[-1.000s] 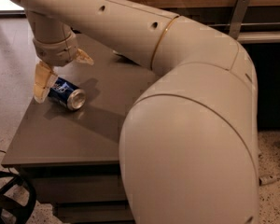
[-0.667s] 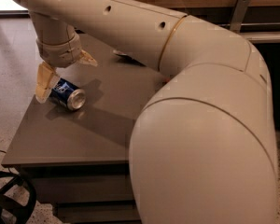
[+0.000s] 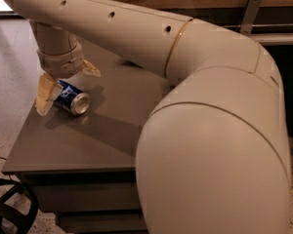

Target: Pick pepsi can

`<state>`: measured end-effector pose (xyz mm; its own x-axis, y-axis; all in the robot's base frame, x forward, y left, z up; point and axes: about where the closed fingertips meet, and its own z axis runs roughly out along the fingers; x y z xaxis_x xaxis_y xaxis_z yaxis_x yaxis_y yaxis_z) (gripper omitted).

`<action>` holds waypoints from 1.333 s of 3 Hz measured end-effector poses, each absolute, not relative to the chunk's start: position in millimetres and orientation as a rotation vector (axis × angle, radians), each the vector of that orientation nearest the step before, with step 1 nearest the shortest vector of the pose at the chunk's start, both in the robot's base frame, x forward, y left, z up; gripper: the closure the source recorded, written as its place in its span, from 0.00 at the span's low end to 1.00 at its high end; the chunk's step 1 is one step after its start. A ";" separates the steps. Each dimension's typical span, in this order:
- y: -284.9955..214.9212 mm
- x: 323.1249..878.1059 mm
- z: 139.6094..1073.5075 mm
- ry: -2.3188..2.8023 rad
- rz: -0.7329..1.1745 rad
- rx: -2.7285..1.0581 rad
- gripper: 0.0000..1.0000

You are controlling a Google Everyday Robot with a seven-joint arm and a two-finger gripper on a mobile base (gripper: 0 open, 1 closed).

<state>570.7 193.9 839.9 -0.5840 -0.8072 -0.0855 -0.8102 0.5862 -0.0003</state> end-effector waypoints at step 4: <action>208.9 572.6 824.7 2.713 0.091 -1.431 0.74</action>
Offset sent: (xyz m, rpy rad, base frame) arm -0.0009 0.0080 -0.0092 0.0006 0.0168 0.0229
